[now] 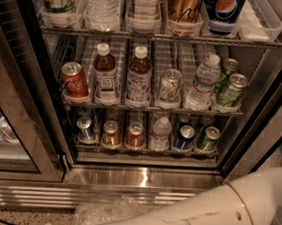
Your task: Pick redbull can from bottom shelf of fridge
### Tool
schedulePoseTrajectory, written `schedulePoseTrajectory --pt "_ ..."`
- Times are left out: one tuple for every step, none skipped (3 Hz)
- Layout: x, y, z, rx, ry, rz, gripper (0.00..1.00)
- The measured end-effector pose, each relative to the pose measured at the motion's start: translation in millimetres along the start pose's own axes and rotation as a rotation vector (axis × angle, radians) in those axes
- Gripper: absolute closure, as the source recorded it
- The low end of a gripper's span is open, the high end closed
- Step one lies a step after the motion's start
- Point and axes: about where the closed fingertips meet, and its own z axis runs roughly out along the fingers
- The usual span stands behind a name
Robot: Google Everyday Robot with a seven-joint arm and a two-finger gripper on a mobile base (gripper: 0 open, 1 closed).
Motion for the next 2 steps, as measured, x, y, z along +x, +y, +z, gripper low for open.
schedulePoseTrajectory --pt "1 -42 15 0.166 -0.003 0.118 0.0" --pt "7 -71 22 0.311 -0.024 0.237 0.0"
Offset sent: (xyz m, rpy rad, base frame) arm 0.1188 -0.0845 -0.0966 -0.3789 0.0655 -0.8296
